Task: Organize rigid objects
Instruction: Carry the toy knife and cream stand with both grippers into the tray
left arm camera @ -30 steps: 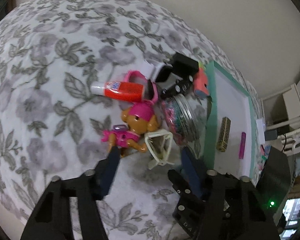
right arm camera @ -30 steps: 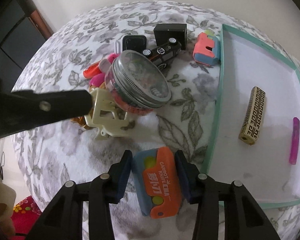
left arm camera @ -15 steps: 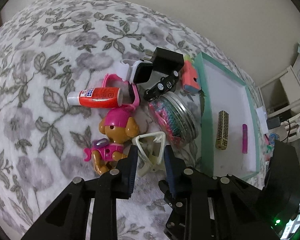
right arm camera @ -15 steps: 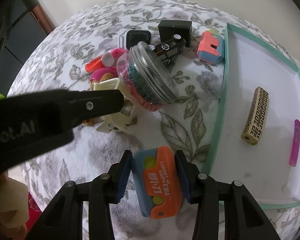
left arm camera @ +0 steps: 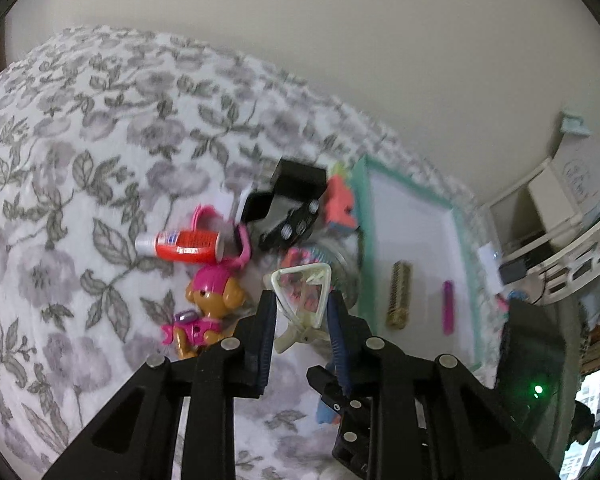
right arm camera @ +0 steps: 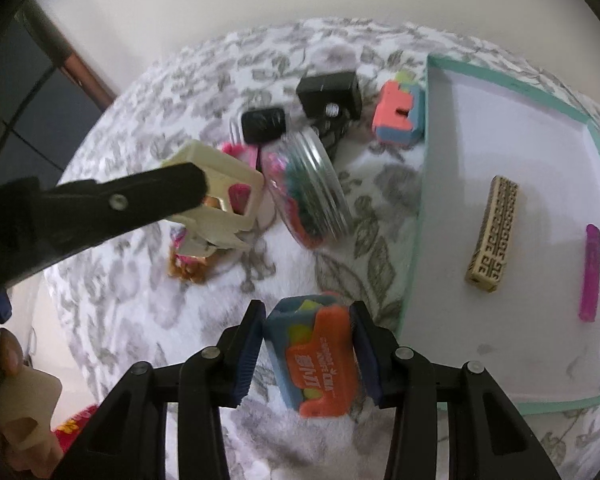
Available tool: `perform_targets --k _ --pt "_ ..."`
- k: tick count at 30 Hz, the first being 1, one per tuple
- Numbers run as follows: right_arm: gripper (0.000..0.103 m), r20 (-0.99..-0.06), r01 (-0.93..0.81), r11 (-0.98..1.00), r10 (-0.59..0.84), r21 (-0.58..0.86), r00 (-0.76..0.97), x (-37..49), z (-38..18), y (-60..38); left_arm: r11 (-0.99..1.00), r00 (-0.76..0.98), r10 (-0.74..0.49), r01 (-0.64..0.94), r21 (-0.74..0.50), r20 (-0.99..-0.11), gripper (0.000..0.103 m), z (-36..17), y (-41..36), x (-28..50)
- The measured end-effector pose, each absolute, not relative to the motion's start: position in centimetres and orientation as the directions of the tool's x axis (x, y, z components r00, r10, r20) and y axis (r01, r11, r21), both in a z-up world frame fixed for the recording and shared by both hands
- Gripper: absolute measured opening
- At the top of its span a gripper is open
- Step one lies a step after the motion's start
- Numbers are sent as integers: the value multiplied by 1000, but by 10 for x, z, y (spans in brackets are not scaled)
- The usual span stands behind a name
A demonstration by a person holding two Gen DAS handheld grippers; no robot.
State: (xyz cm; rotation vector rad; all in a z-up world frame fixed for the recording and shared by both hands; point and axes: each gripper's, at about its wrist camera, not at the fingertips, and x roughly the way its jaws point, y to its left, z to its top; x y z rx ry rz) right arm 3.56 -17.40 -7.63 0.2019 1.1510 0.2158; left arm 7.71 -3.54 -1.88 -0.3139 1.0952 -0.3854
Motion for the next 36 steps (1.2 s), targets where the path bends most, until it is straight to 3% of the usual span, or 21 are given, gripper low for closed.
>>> perform_targets --k 20,26,36 --pt "45 -776 -39 926 337 375 533 25 -35 -207 845 546 -520 216 -489 -657 27 26 -29 65" --pt "45 -741 35 922 288 387 606 17 -22 -240 834 554 -544 268 -483 -631 27 32 -43 58" --pt "45 -746 282 881 111 379 656 -5 -30 -324 818 470 -574 363 -446 -671 27 20 -95 43"
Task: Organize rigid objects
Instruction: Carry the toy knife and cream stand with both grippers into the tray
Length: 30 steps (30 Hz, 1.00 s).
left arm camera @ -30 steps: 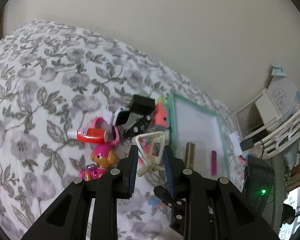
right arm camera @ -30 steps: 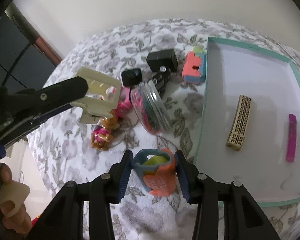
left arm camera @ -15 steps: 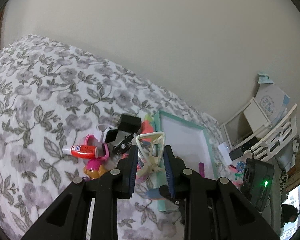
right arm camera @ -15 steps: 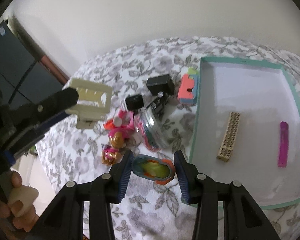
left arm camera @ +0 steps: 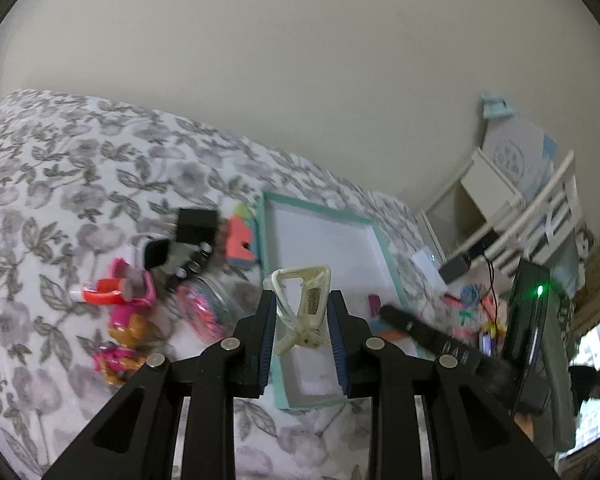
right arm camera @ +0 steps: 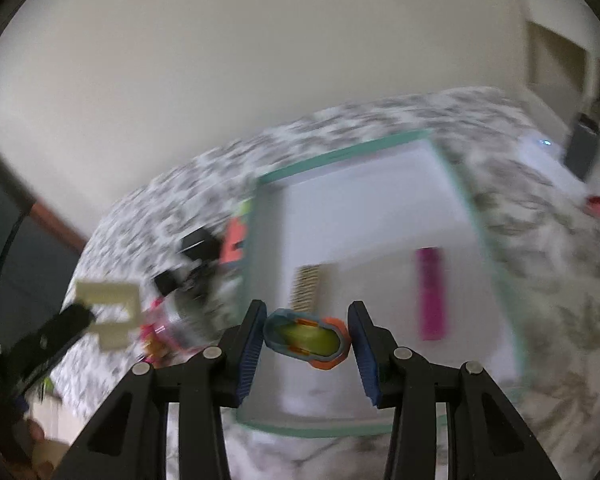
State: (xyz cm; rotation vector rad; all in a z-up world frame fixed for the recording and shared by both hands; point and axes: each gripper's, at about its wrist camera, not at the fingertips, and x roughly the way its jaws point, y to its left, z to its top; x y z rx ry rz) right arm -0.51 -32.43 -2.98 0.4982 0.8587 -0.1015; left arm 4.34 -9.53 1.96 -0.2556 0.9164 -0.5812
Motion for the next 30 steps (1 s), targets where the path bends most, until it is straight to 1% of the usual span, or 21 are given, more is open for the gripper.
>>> perform_targets --k 3,7,11,14,22,30 --pt "45 -746 369 841 60 396 664 -16 -35 -352 821 442 -562 397 -409 -699 27 13 -115 37" --pt "45 -754 469 804 -39 366 656 -30 -41 -380 818 417 -547 449 -358 -726 27 5 -142 28" --pt "45 -752 527 780 -114 337 649 -40 -43 -395 813 388 -539 473 -341 -747 27 -6 -161 23" --pt "45 -755 558 770 -158 309 636 -45 -47 -403 826 382 -505 475 -305 -774 27 -17 -172 24" --pt "45 -809 552 807 -173 210 561 -34 -64 -389 847 338 -436 467 -254 -834 27 -44 -178 30" --pt "45 -843 534 838 -206 111 498 -29 -63 -364 851 260 -381 473 -227 -887 27 -61 -185 28"
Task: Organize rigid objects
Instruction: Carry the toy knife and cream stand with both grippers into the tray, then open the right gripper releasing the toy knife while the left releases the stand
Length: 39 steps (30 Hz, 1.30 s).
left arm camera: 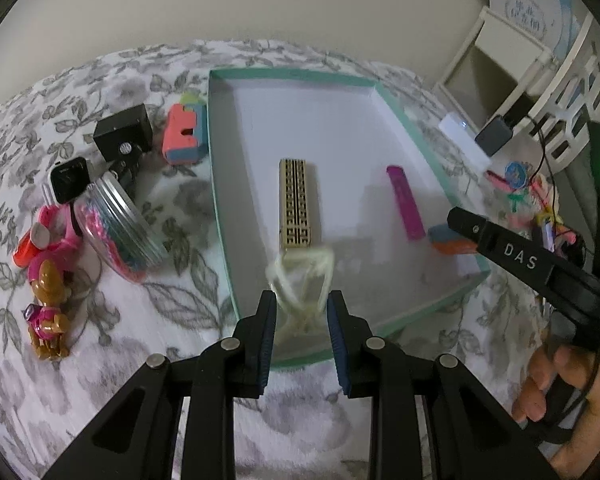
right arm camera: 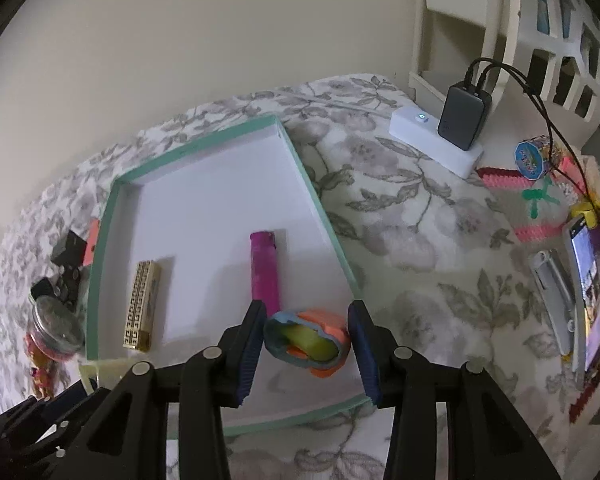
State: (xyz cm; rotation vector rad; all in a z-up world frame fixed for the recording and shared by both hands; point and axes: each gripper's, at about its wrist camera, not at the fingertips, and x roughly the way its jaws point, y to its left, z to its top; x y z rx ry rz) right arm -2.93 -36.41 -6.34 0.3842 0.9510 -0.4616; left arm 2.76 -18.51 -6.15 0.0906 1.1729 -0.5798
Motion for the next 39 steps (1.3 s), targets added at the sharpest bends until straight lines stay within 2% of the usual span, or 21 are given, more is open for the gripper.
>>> perform_targets --k 8,14,19,24,28,31,39 --pt "45 -875 547 836 -236 39 423 -28 -66 -349 851 241 -367 478 -219 -899 27 -65 -188 26" --pt "45 -899 563 823 -192 72 394 -32 -72 -347 851 236 -371 473 -228 -898 27 -65 -188 27" --pt "46 -900 536 844 -212 28 381 -29 -73 -337 850 235 -375 472 -231 -897 27 -64 -187 28" --pt "48 -895 495 866 -163 72 416 -25 -74 -331 852 238 -378 468 -236 -894 28 -62 -186 30" --pt "47 -884 479 872 -141 103 447 -24 -72 -331 855 253 -386 458 -242 -887 36 -57 -183 32" --pt "48 -859 465 873 -119 150 499 -26 -65 -332 855 255 -399 451 -257 -881 39 -53 -180 34" --pt "48 -808 448 878 -137 169 574 -27 -49 -330 862 316 -429 424 -279 -846 41 -30 -167 39"
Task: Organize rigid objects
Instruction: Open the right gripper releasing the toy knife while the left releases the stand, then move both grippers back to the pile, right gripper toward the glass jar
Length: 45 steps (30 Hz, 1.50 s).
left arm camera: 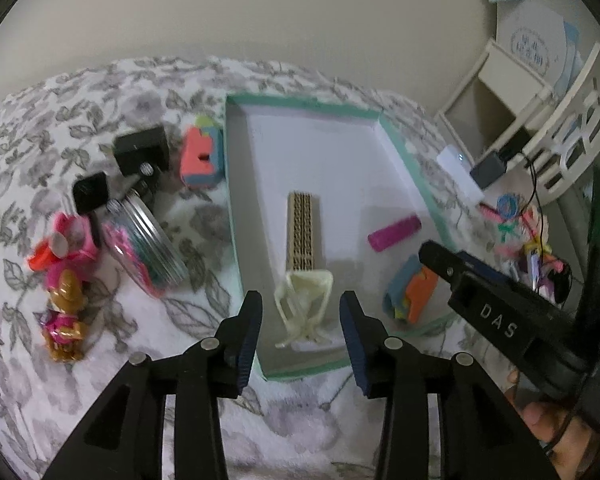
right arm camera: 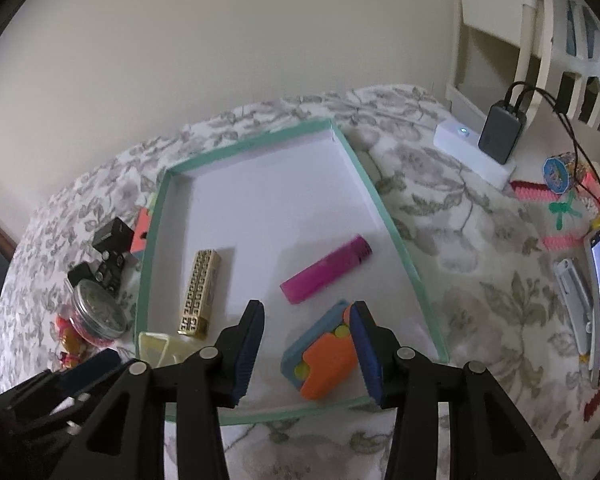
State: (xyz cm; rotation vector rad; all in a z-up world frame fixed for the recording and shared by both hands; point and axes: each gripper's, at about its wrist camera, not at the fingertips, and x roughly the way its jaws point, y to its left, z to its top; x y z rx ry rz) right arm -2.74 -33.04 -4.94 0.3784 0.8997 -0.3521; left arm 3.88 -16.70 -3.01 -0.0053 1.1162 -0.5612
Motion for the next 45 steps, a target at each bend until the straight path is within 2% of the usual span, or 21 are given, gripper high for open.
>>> perform_targets --k 3,7,8,12,13,14,16,19,21,24,28,37,45 --pt "48 -799 451 876 -142 174 584 -28 -47 -333 879 357 -426 381 -287 -831 42 -21 -156 45" --pt "48 -806 443 881 -139 164 575 -27 -51 -332 908 394 -399 293 -298 -828 57 -17 -134 56" --pt "49 -808 438 884 -136 162 573 -26 -52 -331 916 400 -388 266 -300 -830 58 -17 -128 58" --pt "63 -804 423 890 -124 168 581 -25 -53 -329 928 401 -370 206 -311 -838 60 -23 -113 69" --pt "64 -803 419 892 -122 169 583 -25 -52 -328 931 403 -362 201 -305 -841 64 -24 -111 70" --pt "67 -802 413 895 -119 169 586 -25 -53 -327 935 406 -351 199 -293 -844 73 -25 -111 70" --pt "73 -801 401 900 -112 169 588 -24 -53 -325 939 415 -340 199 -280 -844 81 -26 -111 70" --pt "77 -802 389 908 -113 156 586 -22 -54 -322 941 428 -334 205 -270 -840 82 -25 -111 69" --pt "89 -802 386 910 -117 149 586 -22 -55 -321 945 441 -322 204 -256 -838 84 -24 -110 68" --pt "102 -802 374 911 -91 172 590 -22 -58 -321 949 455 -312 197 -247 -834 84 -23 -108 69" --pt "103 -805 365 919 -100 150 584 -20 -61 -317 955 482 -294 180 -235 -826 98 -22 -102 69" --pt "103 -801 333 936 -112 113 588 -18 -61 -307 966 511 -258 134 -221 -820 98 -20 -89 73" --pt "103 -775 303 947 -112 106 621 -15 -50 -293 971 593 -231 94 -219 -771 98 0 -64 77"
